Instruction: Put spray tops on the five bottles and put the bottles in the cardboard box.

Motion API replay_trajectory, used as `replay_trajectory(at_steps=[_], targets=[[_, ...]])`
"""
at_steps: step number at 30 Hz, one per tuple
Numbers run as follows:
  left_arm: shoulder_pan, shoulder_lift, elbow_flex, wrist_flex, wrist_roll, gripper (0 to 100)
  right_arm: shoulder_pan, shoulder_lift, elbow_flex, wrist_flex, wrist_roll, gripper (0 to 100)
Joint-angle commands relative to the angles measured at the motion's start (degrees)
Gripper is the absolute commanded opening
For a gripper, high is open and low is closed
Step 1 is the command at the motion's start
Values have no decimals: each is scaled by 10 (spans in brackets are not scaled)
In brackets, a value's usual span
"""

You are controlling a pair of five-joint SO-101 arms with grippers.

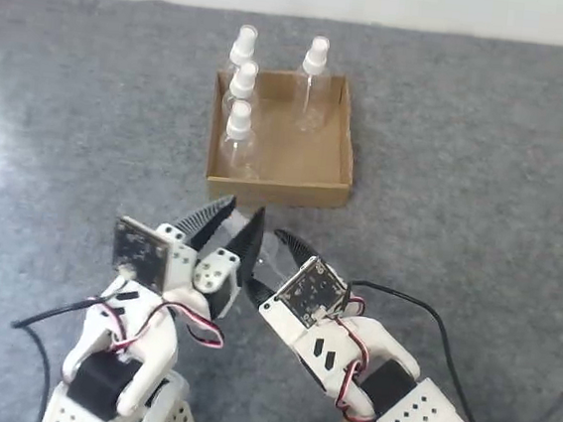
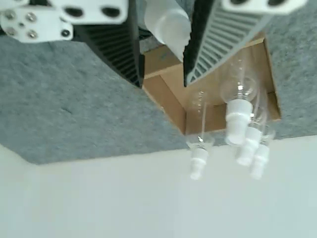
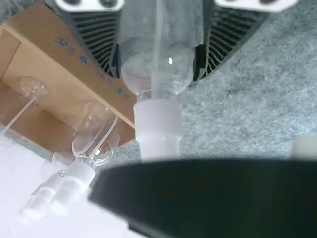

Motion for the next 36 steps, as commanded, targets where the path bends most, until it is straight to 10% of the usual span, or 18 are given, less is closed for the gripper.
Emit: replay_trajectory(at_steps=[1,36], targets=[[17,-8,-3,-10,-16,115,7,-13,-35,-15,-4,58],[-199,-10,-116,17,78,120,7,-12,-35,-15,-4,58]])
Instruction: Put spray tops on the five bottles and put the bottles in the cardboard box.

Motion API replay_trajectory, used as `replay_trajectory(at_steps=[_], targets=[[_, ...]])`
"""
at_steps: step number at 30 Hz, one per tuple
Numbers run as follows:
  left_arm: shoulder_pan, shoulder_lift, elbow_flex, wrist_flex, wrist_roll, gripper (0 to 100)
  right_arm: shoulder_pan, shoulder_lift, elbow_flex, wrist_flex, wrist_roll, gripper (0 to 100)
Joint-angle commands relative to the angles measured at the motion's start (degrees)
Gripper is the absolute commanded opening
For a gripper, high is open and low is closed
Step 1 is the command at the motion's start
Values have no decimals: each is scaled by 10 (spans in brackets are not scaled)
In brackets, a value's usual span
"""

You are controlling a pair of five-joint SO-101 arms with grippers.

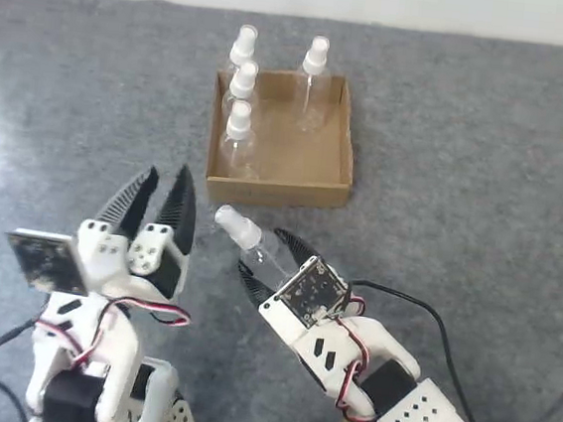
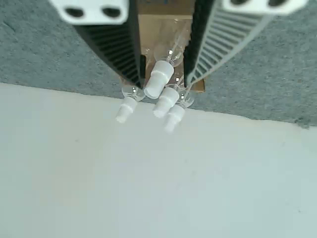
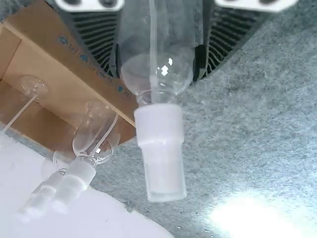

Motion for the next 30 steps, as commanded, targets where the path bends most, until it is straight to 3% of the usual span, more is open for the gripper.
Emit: replay_trajectory(at_steps=[1,10,16,22,30], targets=[[-7,-10,-12,-3,10,120,7,-12,-37,-15,-4,58],[-12,-10,16,-17,11,115,7,-13,-55,-42,-10,59],[-90,-10,17,-17,20,115,3,-13,-81,-42,-10,61],[-97,-10,25,-19,52,117,0,-13,-125,-44,-11,63],[-97,-10,26,-19,52,117,-85,-7,-151,-45,-7,64]])
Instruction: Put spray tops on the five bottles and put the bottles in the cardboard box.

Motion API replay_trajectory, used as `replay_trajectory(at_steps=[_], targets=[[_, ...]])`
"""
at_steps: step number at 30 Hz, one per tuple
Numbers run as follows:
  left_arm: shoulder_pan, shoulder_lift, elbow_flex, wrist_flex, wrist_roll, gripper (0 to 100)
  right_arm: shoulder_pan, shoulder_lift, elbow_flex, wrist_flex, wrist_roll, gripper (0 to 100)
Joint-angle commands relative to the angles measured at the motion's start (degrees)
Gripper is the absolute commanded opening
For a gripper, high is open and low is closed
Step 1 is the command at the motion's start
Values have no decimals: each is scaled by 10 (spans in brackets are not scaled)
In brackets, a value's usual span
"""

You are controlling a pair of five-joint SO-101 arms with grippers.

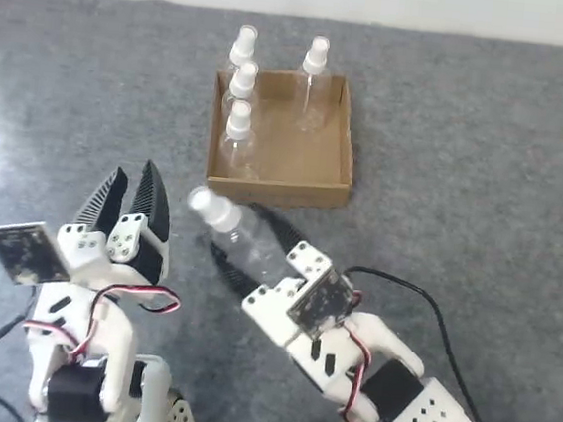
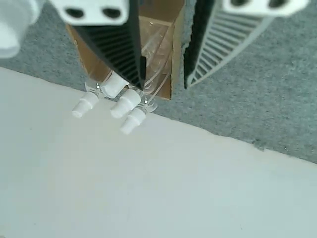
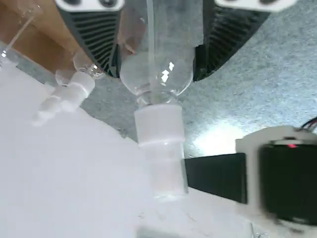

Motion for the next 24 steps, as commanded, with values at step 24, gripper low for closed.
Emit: replay_trajectory(at_steps=[24], targets=[[162,-10,21,-14,-86,116,-21,-12,4,-15,-4,59]])
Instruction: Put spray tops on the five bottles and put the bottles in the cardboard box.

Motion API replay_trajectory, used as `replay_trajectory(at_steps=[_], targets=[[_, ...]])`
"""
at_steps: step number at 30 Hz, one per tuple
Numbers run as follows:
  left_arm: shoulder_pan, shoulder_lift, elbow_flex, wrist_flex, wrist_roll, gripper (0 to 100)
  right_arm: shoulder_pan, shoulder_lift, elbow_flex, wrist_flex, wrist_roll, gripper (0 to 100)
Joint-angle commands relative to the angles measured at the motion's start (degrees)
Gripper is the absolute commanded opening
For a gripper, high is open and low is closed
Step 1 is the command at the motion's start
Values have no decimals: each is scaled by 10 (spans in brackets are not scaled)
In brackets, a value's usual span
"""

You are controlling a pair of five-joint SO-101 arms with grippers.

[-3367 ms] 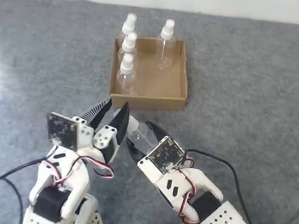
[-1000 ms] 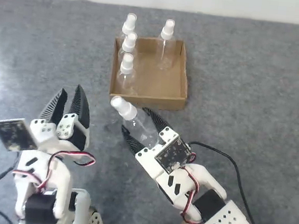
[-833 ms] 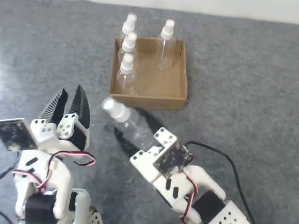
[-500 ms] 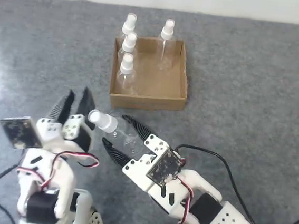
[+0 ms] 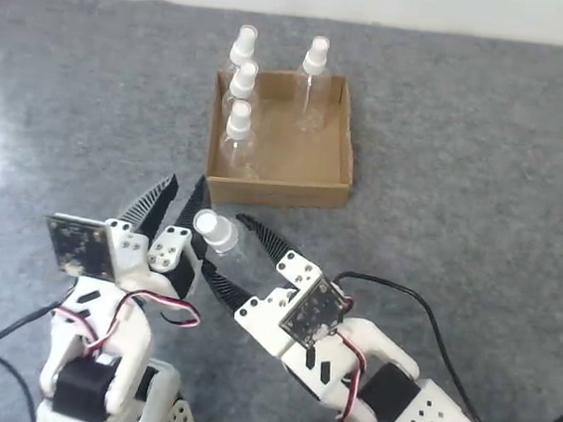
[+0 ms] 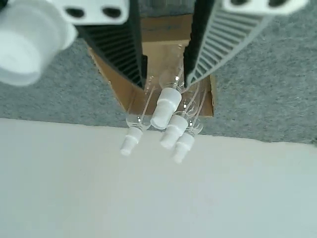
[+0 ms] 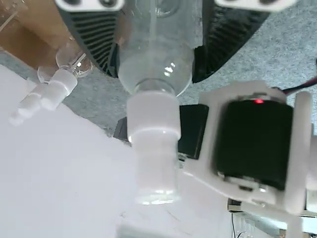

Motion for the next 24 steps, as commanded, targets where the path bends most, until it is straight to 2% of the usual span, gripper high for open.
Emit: replay_trajectory(at_steps=[1,3,24], targets=[[35,-10,-3,-14,-35,115,13,-10,-5,-13,-4,59],[50,-10,3,-13,-56,115,19,-9,-5,-12,-4,59],[54,-10,10,-17,-59,115,19,-9,23,-13,-5,59]])
